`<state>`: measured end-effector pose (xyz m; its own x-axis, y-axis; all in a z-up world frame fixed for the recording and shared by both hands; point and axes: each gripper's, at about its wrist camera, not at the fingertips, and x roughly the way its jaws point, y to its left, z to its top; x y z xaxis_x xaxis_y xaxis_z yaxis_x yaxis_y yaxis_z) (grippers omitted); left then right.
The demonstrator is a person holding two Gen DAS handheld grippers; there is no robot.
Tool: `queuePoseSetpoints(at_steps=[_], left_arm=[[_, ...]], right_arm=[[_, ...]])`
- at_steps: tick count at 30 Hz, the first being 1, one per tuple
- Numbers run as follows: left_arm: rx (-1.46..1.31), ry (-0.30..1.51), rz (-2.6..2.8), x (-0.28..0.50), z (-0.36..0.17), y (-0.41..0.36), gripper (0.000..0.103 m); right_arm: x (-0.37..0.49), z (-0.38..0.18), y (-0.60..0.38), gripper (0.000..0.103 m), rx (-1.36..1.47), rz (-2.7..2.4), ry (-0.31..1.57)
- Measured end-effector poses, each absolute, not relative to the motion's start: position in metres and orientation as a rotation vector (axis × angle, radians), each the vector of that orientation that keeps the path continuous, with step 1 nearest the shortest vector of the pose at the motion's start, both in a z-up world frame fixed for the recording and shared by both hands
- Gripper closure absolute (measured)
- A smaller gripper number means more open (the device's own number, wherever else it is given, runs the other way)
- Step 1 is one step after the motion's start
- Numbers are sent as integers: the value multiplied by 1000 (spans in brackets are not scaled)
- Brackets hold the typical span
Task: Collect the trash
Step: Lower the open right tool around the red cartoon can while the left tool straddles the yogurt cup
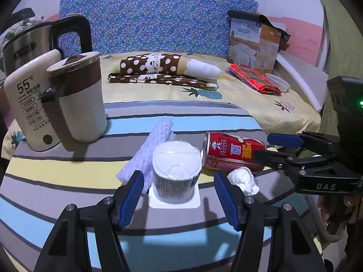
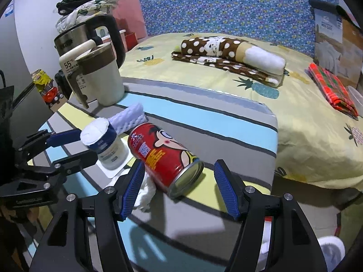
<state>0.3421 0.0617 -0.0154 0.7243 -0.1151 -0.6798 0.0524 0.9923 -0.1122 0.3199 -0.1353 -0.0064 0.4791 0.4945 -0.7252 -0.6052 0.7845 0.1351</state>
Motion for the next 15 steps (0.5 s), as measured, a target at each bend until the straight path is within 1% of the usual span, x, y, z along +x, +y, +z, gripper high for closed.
queuePoseSetpoints(at_steps=[15], left_arm=[[-63,750,-106,357,-19,59,39]], right_arm=[[341,-14,-126,37,-216,780,891]])
